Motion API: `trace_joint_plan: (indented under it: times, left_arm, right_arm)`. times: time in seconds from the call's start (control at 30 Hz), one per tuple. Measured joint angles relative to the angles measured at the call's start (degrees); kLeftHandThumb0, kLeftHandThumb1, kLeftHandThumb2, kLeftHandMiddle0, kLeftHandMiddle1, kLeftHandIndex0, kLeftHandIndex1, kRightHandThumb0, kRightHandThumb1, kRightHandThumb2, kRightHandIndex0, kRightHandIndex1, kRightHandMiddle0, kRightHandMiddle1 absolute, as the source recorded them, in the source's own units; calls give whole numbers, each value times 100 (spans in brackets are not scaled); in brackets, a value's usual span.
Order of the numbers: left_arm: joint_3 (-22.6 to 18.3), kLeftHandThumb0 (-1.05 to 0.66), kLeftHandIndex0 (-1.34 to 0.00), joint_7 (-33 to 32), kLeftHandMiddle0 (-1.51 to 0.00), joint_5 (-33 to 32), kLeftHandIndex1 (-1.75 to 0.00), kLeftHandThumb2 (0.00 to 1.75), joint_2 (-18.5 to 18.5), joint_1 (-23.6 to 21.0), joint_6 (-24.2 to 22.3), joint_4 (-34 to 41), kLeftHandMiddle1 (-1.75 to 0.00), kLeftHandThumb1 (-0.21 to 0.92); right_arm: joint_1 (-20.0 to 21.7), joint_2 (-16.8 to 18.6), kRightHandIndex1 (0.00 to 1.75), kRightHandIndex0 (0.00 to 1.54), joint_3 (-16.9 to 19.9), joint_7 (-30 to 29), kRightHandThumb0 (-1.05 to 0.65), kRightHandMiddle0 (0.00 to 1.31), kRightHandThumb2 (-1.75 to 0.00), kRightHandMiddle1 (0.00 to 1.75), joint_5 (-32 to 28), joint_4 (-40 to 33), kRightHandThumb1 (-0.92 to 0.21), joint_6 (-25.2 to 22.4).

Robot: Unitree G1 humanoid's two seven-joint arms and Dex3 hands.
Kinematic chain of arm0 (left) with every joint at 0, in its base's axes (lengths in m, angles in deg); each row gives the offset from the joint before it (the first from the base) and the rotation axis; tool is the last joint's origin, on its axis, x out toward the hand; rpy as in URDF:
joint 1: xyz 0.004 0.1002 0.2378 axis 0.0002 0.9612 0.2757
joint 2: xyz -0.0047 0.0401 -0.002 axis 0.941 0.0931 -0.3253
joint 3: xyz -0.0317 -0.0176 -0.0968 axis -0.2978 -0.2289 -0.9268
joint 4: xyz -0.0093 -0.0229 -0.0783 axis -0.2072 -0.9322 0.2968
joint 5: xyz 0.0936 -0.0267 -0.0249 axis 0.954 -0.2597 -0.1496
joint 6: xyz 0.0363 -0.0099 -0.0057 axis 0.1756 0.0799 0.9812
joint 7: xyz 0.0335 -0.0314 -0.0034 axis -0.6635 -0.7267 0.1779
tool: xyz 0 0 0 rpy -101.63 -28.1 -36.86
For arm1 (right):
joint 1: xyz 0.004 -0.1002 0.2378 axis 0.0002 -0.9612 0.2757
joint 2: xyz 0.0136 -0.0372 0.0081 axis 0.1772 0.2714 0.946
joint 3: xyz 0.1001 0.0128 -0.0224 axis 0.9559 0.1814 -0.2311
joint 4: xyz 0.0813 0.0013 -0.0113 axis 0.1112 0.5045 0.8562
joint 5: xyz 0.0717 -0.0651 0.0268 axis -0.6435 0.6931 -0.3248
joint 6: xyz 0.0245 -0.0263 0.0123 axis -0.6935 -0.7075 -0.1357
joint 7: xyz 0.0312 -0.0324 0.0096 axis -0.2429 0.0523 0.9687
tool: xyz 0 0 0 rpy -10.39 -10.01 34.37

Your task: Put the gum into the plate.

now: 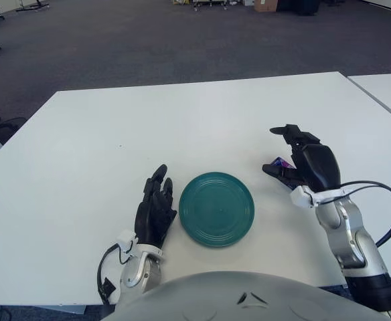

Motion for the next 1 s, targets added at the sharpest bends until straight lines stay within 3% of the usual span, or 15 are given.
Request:
trace_joint_plan:
  times: [0.2, 0.4, 0.67, 1.0]
  left_arm:
    - [8, -105, 0, -35, -13, -28, -54, 91, 6, 20, -29, 44, -1, 92]
    - [-2, -105, 0, -66, -15, -18, -62, 91, 12, 36, -28, 50, -1, 92]
    - [11, -105, 0, -78, -14, 143, -63, 95, 19, 44, 73, -4, 0, 92]
    - [17, -105, 0, -80, -10, 421, -53, 97, 37, 66, 202, -48, 0, 92]
  right_arm:
    - [46, -110, 0, 32, -167, 452, -85, 1, -52, 86, 276, 218, -92, -599]
    - [42, -109, 0, 26, -386, 510, -89, 0, -63, 75, 415, 525, -92, -911]
    - [235, -108, 0, 20, -607, 244, -93, 0, -68, 64, 331, 1541, -92, -951]
    - [346, -170, 0, 14, -881, 111, -98, 0, -76, 58, 284, 1713, -92, -1048]
